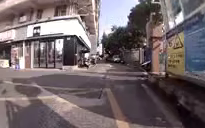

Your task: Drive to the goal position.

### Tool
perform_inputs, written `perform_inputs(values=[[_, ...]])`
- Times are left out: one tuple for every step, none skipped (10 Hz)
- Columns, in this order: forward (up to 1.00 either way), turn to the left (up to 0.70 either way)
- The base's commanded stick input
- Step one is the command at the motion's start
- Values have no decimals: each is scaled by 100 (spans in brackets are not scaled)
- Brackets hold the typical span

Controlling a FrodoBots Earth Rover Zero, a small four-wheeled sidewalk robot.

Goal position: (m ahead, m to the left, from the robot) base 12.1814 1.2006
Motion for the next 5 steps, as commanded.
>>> perform_inputs(values=[[45, 0], [51, 0], [68, 0], [70, 0], [70, 0]])
